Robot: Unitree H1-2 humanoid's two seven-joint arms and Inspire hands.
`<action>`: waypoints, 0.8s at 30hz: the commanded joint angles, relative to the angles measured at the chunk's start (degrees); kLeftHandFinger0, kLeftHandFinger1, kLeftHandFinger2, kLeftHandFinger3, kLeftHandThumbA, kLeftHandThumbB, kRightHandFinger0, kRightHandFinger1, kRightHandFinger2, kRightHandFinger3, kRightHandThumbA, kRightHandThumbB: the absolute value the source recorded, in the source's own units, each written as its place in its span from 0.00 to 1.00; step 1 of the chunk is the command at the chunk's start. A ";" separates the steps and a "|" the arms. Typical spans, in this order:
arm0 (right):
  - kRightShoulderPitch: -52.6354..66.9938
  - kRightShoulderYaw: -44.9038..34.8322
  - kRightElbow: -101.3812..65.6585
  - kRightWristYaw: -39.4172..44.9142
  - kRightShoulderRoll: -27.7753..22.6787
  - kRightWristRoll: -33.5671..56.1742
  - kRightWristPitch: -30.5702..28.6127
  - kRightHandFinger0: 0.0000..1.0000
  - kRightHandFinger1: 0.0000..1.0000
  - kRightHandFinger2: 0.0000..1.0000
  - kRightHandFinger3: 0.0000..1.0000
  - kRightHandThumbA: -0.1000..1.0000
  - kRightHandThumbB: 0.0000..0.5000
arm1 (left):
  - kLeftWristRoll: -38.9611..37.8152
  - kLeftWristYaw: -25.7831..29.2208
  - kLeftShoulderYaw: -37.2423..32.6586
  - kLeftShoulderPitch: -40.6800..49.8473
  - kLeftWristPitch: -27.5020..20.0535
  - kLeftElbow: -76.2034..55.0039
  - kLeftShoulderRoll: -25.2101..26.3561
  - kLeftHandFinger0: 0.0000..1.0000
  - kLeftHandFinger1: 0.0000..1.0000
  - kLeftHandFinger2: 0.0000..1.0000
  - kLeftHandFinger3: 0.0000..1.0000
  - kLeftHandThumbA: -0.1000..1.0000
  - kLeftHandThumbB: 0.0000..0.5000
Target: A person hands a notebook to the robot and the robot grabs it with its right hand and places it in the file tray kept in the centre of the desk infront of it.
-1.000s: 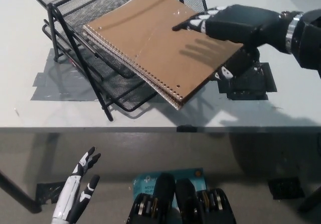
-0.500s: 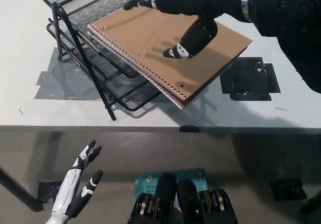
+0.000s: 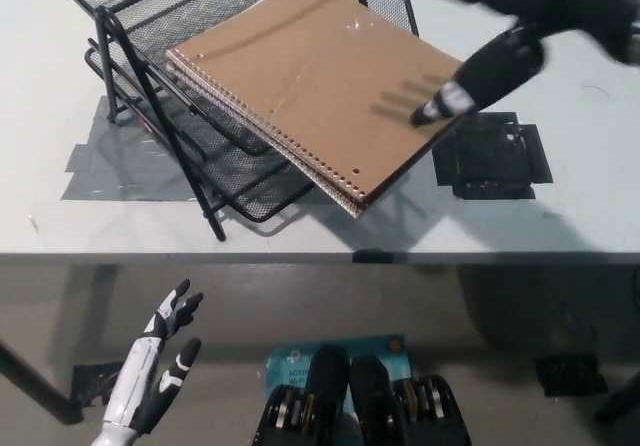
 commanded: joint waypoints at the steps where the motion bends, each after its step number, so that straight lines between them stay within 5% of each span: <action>1: -8.89 -29.94 -20.05 -0.38 1.99 6.71 2.09 1.00 1.00 1.00 1.00 1.00 0.87 | -1.04 -0.33 0.50 -0.22 -0.75 -1.34 0.26 0.96 0.94 0.91 1.00 0.93 0.70; 8: -10.38 -45.50 -27.21 -8.00 0.26 18.02 2.09 1.00 1.00 1.00 1.00 1.00 1.00 | -0.56 0.45 0.85 0.32 -1.31 -0.73 0.11 0.92 0.93 0.92 1.00 0.92 0.70; 13: 6.68 -47.98 -28.86 -19.14 1.75 30.28 2.09 1.00 1.00 1.00 1.00 1.00 1.00 | 0.07 0.73 0.79 0.85 -1.79 -0.27 0.12 0.95 0.95 0.95 1.00 0.94 0.68; 15: 22.78 -47.69 -28.86 -24.29 7.94 39.22 -4.10 1.00 1.00 1.00 1.00 1.00 0.85 | 0.48 0.75 0.59 1.20 -1.58 -0.51 -0.02 0.97 0.97 0.97 1.00 0.96 0.66; 20: 46.68 -42.29 -28.86 -26.49 22.83 41.98 -15.05 1.00 1.00 1.00 1.00 1.00 0.87 | 0.48 1.12 0.72 1.73 -2.35 -0.27 -0.21 0.99 1.00 1.00 1.00 0.97 0.70; 24: 58.61 -38.62 -28.86 -24.77 33.77 35.22 -12.52 1.00 1.00 1.00 1.00 1.00 0.91 | 0.53 1.52 0.87 2.46 -2.77 -0.20 -0.45 1.00 1.00 1.00 1.00 1.00 0.71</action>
